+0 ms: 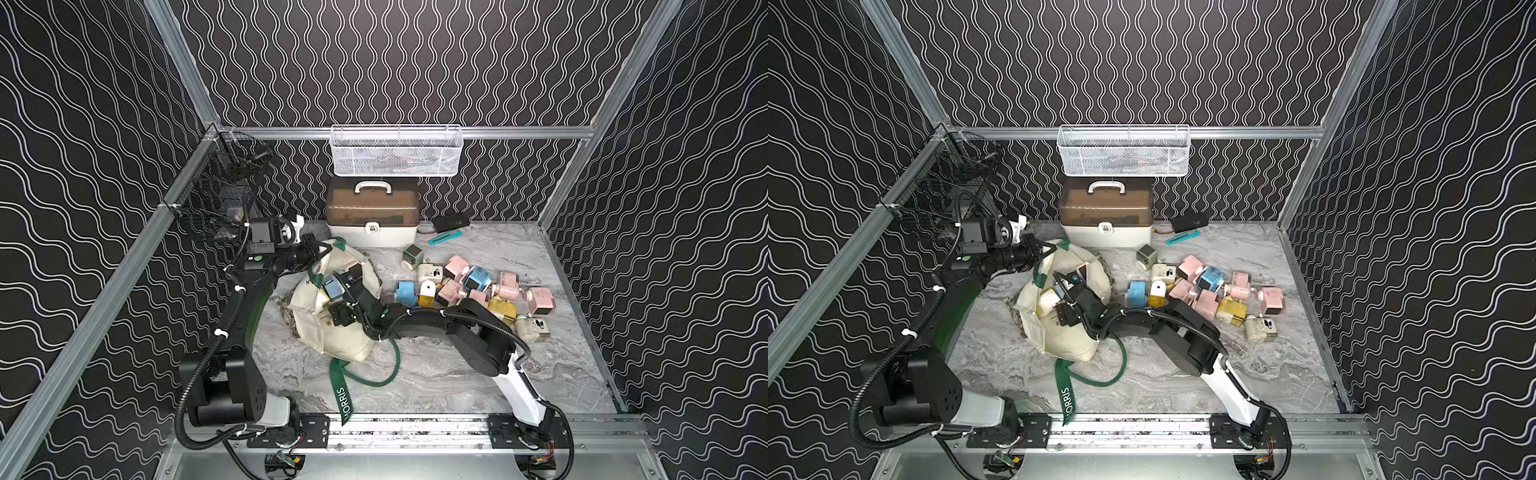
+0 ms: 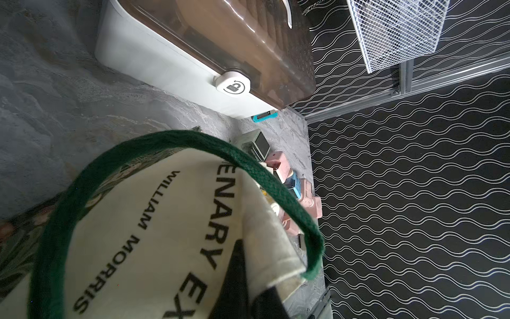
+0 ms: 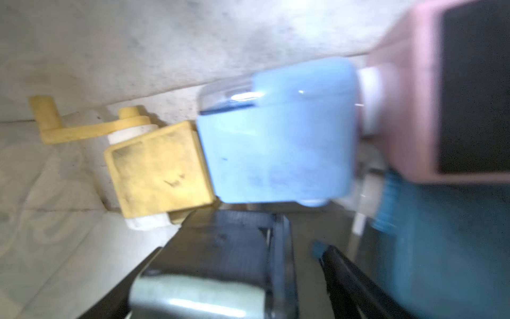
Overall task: Take out the pencil sharpeners from the tote bags
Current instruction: Pick up the pencil sharpener from the canvas bag.
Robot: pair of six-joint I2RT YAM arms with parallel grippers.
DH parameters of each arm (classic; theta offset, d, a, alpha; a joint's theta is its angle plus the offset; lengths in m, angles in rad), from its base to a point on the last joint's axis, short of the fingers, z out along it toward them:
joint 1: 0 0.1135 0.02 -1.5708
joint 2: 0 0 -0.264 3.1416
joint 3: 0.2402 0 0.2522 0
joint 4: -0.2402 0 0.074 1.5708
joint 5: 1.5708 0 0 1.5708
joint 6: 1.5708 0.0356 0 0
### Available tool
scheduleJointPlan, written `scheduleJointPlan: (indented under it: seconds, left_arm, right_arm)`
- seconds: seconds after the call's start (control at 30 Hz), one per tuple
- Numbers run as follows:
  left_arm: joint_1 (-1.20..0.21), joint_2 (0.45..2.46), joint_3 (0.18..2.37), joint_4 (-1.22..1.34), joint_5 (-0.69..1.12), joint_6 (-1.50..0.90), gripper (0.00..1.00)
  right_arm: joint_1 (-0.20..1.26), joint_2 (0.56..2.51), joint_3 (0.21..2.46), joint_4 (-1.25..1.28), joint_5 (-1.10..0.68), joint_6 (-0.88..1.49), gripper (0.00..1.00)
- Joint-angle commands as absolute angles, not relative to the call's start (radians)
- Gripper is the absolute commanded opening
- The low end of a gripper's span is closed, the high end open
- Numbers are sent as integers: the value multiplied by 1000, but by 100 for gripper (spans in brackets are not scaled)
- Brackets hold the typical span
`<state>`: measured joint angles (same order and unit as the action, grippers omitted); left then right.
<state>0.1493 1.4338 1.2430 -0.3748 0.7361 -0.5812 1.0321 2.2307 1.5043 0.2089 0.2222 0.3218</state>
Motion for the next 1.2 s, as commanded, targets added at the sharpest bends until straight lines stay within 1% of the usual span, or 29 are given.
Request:
scheduleJointPlan:
  seconds: [0.0,0.07,0.17,0.27,0.47,0.53,0.77,0.93,1.07,1.17]
  left_arm:
    - [149,1423,1244,-315,763,-588,0]
    - [149,1425,1246,-321,762,-584,0]
    - [149,1422,1243,-316,765,-586,0]
    - [149,1423,1241,-318,761,-583,0]
    - [149,1429,1243,-315,768,-588,0]
    - [149,1427,1243,-314,767,-589,0]
    - [149,1426,1243,-316,764,-585,0]
    - [150,1428,1243,-316,763,-585,0]
    - [149,1434,1246,-322,759,-583,0]
    - [151,1430,1249,-324,754,-581,0]
  right_arm:
    - [1024,2185,1455,279,147,273,93]
    - [1022,2189,1475,249,94,263,94]
    - [1026,2224,1524,199,64,279,95]
    - [1029,2275,1589,116,77,293,95]
    - [1028,2312,1609,69,114,295,93]
    - [1029,2315,1608,63,101,293,92]
    - [1037,2319,1622,21,139,283,80]
    - [1051,2249,1573,26,140,268,69]
    - [1067,2161,1492,61,132,253,66]
    - [1071,2108,1440,92,94,253,65]
